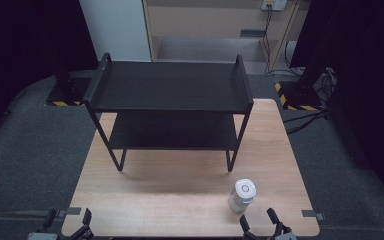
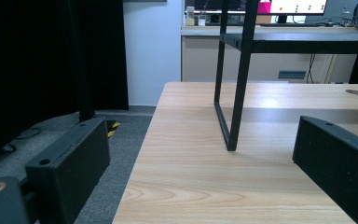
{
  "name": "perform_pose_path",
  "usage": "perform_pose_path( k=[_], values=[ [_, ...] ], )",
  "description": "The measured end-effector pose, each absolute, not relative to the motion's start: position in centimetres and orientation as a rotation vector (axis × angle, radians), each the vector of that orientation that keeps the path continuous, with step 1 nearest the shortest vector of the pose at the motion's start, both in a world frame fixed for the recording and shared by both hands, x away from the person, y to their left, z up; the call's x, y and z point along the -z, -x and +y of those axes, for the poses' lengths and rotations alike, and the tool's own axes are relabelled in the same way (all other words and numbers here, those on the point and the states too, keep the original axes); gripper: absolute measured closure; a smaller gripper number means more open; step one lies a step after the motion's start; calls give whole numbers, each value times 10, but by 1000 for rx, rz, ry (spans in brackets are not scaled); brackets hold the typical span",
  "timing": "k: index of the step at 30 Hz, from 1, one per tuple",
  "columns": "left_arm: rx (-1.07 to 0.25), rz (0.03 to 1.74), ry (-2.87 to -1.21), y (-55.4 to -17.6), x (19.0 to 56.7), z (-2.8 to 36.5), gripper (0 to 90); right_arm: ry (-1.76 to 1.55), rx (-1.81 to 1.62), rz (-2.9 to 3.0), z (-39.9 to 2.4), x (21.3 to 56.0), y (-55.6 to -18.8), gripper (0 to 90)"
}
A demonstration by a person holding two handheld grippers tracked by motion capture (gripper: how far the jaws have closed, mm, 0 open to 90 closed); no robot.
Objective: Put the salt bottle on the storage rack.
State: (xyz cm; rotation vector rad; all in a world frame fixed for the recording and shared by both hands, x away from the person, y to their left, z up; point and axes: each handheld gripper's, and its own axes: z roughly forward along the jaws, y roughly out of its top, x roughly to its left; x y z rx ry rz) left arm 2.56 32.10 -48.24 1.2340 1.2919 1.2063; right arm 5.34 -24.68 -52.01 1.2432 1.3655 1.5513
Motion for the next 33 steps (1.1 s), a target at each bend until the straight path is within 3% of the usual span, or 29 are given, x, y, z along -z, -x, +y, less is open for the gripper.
perform_pose_path(
  k=[17,33],
  values=[
    [-1200,1287,-1233,-26,483,322,26,-1228,-1474,1376,-234,517,-52,33],
    [-1198,1291,-1226,-23,482,326,27,-1221,-1394,1364,-210,516,-79,33]
  ],
)
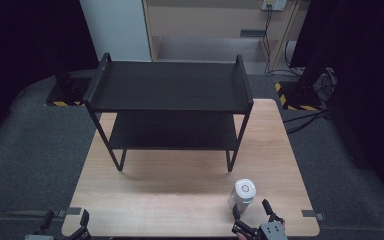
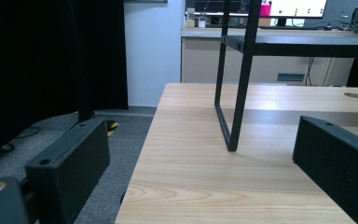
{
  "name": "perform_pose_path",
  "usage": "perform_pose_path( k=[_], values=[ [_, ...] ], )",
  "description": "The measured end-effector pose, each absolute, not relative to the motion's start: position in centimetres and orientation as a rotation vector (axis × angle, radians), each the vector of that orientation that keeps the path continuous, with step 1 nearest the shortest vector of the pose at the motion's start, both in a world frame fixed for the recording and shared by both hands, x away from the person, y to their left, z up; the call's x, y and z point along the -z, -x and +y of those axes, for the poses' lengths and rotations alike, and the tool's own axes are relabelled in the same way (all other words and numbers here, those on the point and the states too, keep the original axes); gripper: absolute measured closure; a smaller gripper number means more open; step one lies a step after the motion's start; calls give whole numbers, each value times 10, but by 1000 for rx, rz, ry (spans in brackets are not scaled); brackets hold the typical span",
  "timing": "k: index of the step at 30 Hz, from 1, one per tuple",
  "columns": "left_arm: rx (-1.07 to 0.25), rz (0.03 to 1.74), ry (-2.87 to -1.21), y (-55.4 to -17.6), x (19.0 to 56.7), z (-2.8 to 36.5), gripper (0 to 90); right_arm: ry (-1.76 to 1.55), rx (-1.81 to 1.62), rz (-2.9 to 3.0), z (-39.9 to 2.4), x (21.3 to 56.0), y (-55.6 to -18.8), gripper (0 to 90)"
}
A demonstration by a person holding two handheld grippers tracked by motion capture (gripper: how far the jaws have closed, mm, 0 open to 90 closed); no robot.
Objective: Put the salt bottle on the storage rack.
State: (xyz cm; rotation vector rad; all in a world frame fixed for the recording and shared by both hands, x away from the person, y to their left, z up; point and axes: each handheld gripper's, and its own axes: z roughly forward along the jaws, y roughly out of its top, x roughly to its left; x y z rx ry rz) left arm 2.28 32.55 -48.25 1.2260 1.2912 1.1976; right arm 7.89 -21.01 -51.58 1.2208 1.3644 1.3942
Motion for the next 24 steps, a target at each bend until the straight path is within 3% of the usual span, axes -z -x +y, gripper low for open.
perform_pose_path(
  k=[15,24],
  values=[
    [-1195,1296,-1231,-24,483,326,28,-1199,-1399,1369,-197,518,-111,103],
    [-1192,1295,-1236,-25,483,325,29,-1181,-1370,1342,-192,520,-112,302]
  ],
)
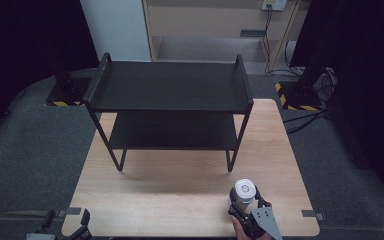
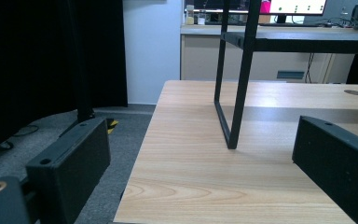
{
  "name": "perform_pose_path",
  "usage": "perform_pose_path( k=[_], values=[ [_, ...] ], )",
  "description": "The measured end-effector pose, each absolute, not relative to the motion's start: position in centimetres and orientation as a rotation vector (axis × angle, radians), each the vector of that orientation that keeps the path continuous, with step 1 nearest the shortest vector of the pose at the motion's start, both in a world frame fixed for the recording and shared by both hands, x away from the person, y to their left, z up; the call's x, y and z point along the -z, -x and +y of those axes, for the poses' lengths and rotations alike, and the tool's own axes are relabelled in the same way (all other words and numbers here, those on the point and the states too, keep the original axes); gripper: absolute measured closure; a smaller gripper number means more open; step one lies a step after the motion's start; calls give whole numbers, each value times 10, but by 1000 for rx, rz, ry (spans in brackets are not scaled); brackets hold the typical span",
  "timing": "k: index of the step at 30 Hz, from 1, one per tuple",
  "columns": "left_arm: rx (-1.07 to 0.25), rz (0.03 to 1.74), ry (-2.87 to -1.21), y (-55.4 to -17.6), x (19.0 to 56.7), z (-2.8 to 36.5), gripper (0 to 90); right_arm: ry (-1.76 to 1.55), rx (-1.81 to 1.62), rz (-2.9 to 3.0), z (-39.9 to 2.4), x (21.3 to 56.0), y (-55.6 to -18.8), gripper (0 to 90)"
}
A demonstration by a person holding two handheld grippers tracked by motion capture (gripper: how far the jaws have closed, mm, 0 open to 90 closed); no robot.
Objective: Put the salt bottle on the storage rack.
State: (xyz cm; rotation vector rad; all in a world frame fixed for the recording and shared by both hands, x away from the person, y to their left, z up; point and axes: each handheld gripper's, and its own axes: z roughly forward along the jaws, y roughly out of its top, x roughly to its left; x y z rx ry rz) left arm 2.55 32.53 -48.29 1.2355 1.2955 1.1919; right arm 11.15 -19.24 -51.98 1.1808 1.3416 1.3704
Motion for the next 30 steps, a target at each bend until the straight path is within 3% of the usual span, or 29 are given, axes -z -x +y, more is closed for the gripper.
perform_pose_path(
  k=[17,30],
  values=[
    [-1188,1285,-1245,-28,481,325,31,-1184,-1348,1382,-193,507,-110,316],
    [-1175,1276,-1238,-29,479,325,32,-1087,-1491,1456,-181,436,-121,316]
  ],
)
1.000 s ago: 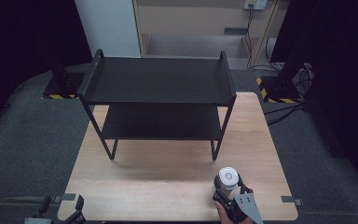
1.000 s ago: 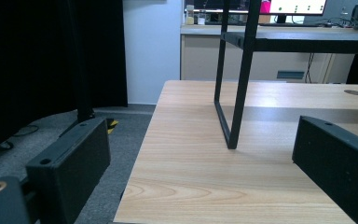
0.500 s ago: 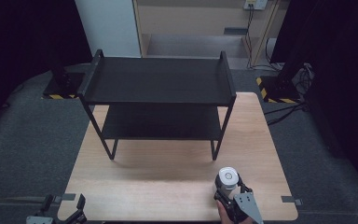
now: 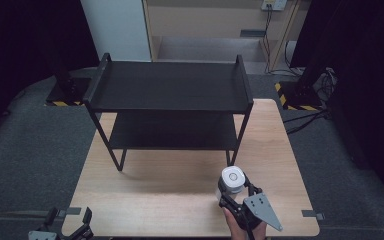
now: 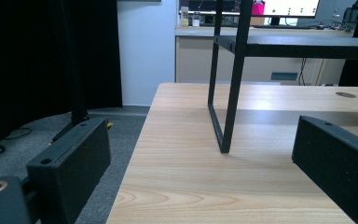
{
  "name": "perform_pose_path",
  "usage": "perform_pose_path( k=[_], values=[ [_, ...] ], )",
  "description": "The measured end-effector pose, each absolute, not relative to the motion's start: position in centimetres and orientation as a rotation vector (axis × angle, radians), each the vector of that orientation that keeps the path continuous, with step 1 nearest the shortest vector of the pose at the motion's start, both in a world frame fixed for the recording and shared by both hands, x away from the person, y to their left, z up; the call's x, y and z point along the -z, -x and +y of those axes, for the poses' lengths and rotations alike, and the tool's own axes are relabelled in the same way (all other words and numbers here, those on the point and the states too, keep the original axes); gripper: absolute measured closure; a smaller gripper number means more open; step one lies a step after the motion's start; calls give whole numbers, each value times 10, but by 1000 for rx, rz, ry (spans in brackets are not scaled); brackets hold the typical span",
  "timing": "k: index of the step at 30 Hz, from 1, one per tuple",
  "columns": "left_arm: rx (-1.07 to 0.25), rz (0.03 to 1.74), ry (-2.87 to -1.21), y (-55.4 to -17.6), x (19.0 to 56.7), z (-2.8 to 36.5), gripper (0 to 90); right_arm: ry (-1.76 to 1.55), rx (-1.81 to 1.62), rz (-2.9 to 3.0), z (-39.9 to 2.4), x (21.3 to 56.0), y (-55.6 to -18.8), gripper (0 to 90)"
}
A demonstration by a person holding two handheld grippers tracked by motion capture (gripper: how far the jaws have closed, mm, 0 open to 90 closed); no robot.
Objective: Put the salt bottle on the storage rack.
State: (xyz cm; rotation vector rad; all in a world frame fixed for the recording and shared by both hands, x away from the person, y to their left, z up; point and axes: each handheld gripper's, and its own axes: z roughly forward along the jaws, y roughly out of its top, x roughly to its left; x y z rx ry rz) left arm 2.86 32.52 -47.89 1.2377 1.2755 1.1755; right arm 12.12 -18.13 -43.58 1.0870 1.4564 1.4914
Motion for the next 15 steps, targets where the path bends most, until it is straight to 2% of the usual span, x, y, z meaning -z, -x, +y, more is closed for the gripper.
perform_pose_path(
  k=[10,15],
  values=[
    [-1163,1273,-1217,-27,478,328,33,-1049,-1557,1480,-167,375,-159,317],
    [-1158,1269,-1213,-26,479,329,33,-1034,-1552,1493,-159,357,-175,317]
  ],
)
